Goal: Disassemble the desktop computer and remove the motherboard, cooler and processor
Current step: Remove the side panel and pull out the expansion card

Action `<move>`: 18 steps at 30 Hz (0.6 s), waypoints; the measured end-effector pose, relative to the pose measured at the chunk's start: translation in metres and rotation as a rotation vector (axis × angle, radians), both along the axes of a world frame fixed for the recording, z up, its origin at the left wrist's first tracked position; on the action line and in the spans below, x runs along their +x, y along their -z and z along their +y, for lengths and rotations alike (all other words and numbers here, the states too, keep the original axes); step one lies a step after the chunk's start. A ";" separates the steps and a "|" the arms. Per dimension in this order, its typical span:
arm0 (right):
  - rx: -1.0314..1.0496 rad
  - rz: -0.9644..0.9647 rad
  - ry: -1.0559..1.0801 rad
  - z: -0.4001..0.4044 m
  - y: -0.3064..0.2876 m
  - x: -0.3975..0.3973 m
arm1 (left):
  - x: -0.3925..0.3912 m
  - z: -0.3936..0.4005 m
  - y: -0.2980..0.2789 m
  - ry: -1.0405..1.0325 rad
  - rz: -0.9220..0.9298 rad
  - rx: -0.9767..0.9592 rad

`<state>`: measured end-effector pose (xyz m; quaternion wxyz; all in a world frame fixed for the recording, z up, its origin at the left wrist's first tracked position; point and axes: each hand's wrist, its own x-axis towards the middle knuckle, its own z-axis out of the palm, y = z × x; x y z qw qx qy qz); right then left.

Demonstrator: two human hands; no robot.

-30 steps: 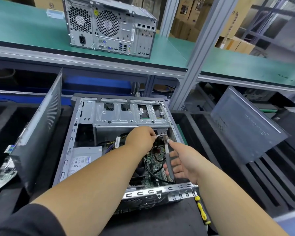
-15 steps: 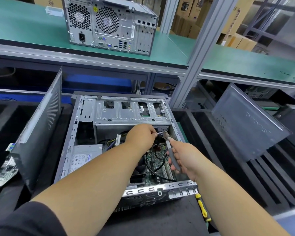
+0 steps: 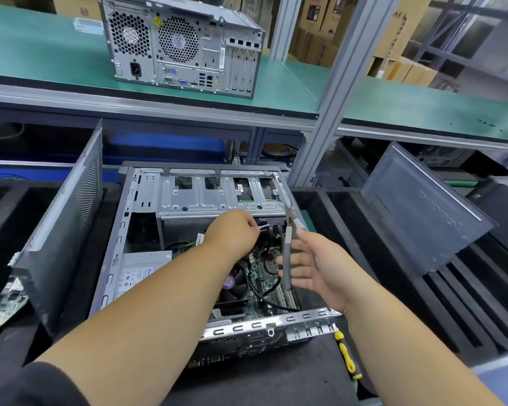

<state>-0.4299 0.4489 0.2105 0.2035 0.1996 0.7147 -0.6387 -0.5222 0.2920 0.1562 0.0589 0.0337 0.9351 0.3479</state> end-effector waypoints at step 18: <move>-0.463 0.457 -0.045 0.070 -0.009 0.021 | 0.048 0.079 -0.054 0.076 0.050 0.340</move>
